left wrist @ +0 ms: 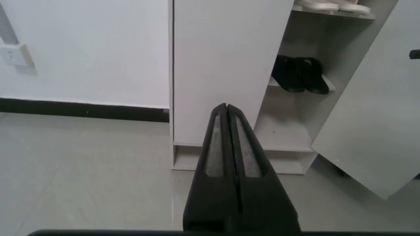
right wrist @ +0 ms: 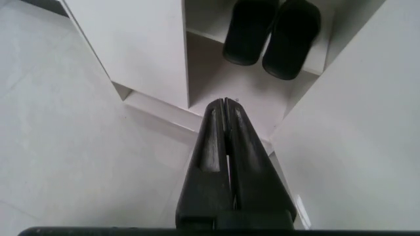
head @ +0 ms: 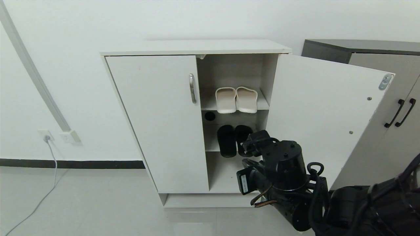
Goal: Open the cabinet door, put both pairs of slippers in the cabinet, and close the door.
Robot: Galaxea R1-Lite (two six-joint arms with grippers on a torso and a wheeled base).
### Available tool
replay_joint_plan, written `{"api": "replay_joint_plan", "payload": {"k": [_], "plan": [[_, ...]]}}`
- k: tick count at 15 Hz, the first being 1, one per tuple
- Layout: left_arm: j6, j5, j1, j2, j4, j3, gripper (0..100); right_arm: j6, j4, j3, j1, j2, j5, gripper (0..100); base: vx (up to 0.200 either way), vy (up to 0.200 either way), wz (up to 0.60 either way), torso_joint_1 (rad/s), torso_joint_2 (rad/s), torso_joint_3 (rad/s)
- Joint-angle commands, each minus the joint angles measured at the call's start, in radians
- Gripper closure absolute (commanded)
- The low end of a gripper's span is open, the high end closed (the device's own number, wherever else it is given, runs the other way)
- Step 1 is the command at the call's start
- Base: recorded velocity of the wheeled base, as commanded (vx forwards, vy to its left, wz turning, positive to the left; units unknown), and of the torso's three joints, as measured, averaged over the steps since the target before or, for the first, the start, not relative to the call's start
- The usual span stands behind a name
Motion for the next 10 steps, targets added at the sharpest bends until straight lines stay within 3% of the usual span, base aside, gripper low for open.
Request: {"api": "replay_joint_plan", "payload": {"k": [1, 10], "plan": [[0.000, 0.000, 0.002, 0.001, 0.000, 0.001, 100, 0.000, 0.001, 0.001, -0.001, 0.010, 0.000, 100, 0.000, 0.000, 0.00, 0.000, 0.00, 0.000], [0.000, 0.000, 0.000, 0.001, 0.000, -0.001, 100, 0.000, -0.002, 0.001, -0.002, 0.023, 0.002, 100, 0.000, 0.000, 0.00, 0.000, 0.00, 0.000]]}}
